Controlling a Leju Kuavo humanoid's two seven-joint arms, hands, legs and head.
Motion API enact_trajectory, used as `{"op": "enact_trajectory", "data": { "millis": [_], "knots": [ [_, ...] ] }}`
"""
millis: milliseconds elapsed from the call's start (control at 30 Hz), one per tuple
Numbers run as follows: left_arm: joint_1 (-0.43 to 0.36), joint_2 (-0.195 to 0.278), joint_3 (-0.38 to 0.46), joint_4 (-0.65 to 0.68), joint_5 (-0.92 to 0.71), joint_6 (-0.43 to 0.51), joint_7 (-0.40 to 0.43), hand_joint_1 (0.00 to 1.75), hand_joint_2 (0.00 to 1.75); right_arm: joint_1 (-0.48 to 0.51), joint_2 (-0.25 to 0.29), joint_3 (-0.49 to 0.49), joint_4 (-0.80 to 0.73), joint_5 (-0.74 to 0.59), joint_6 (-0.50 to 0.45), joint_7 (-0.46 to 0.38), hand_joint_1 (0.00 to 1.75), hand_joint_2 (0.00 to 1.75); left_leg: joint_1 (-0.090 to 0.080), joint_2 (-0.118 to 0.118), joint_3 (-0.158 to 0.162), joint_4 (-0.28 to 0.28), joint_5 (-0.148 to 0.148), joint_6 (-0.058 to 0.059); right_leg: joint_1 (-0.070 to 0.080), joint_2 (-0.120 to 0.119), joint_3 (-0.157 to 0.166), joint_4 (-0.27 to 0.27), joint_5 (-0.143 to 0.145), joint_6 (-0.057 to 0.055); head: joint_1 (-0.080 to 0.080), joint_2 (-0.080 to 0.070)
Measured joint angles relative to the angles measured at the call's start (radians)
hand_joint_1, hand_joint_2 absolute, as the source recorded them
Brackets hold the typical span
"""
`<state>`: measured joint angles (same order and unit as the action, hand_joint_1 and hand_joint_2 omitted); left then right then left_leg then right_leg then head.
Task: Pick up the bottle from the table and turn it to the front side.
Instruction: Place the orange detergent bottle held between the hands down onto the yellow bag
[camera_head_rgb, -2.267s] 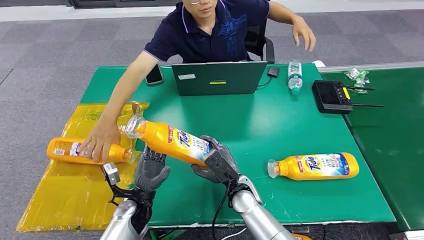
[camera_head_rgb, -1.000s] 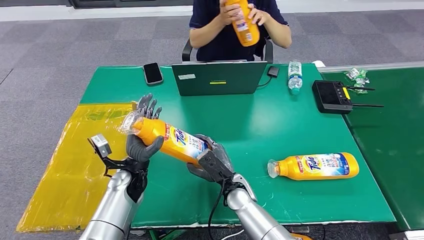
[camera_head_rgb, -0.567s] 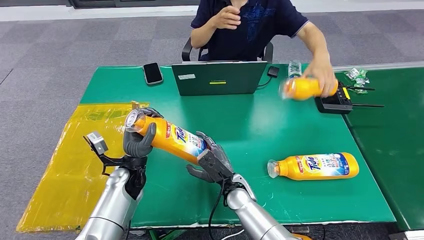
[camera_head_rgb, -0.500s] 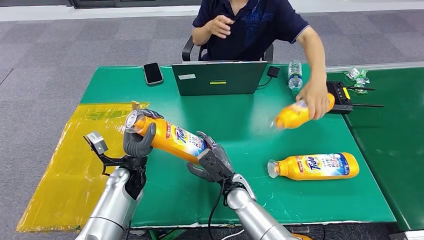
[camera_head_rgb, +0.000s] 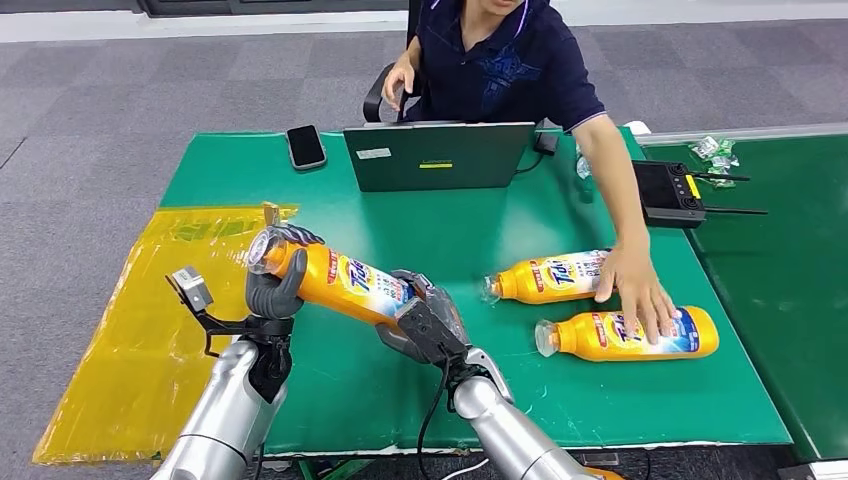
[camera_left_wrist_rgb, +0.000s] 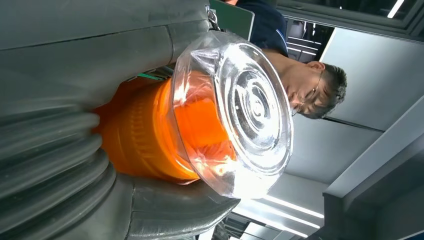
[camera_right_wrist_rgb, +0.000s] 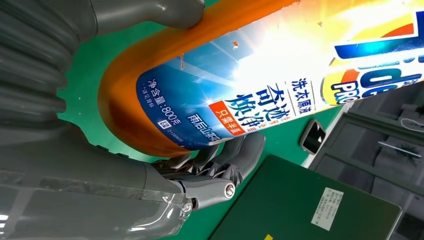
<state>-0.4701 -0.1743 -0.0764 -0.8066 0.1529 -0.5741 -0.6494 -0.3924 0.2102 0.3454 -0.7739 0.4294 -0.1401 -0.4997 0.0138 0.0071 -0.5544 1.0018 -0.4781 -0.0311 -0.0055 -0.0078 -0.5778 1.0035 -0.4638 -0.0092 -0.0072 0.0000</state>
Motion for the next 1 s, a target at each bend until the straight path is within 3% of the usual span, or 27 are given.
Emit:
{"op": "enact_trajectory", "data": {
  "millis": [1000],
  "knots": [
    [0.000,0.000,0.004,0.006,0.001,0.000,0.000,1.75,1.75,0.000,0.000,0.002,0.000,0.000,0.000,0.000,1.75,1.75,0.000,0.000,0.000,0.000,0.000,0.000,0.000,0.000,0.000,0.000,0.000,0.000,0.000,0.000]
  ]
}}
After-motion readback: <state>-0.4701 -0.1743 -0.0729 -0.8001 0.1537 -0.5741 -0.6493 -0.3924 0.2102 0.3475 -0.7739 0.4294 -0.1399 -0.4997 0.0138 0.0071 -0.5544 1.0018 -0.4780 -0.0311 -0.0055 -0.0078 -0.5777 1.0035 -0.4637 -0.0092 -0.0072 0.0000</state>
